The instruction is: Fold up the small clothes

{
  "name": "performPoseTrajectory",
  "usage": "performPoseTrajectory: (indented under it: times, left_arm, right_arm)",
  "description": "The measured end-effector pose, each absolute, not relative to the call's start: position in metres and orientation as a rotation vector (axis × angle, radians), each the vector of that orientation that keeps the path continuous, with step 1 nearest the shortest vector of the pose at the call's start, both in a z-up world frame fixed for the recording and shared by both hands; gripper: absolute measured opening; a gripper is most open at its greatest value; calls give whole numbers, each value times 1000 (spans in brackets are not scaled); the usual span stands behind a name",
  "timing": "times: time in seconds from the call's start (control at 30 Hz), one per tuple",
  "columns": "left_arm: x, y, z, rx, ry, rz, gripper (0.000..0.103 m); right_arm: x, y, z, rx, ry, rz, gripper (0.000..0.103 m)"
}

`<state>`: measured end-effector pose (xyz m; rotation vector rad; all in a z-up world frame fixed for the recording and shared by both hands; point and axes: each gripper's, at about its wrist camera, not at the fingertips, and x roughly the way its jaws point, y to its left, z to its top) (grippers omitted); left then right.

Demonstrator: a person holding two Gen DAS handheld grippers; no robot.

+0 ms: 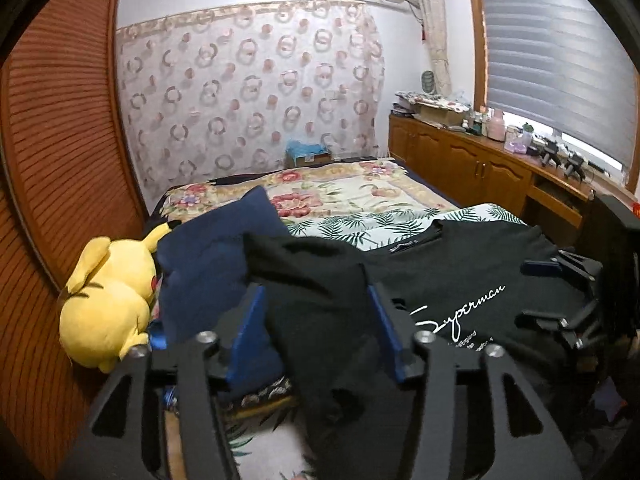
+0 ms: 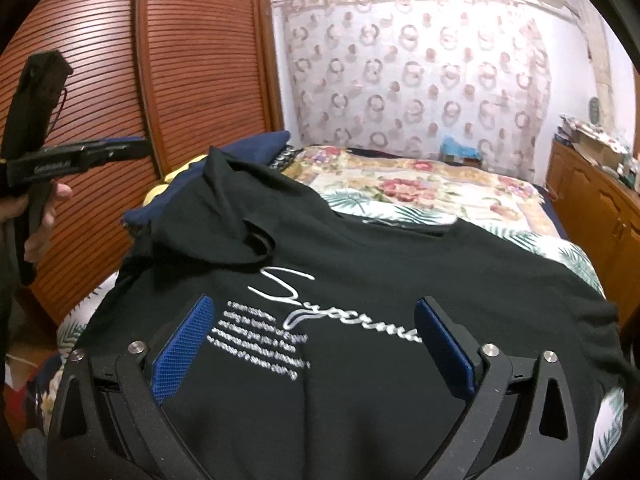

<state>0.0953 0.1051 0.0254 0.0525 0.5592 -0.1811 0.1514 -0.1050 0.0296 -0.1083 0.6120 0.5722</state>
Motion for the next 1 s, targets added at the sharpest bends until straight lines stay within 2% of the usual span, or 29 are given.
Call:
performPoseTrajectory:
  times: [0.13,0.3,0.57,0.63,0.67,0.77,0.8,0.87,1.0]
  left_arm:
    - [89,113,14,40,568,-160,56]
    - [81,117,-1,37,581,-138,57]
    - [78,125,-13,19,597,-126,59]
    - [76,126,-16,7,601,-129,59]
    - [76,126,-17,5,603,-128,59]
    - [74,127,-21,0,608,-124,60]
    - [74,126,-23,-2,610,-124,60]
    - [74,126,-24,-6,612,-126,60]
    - [73,121,-26,-10,609,-130,60]
  right_arm:
    - [172,-90,32,-111,637,640,88]
    - [215,-55,25,-141,708,710,72]
    - [266,-2,-5,-161,827,792,70]
    - [273,7,-12,-178,854,799,66]
    - [275,11,-15,-197,866,794,57]
    - [278,13,-19,-218,871,792,18]
    - [277,11,-17,-210,865,800,10]
    - [274,3,-6,-186,832,810,7]
    - [283,-20,13,-161,788,694,8]
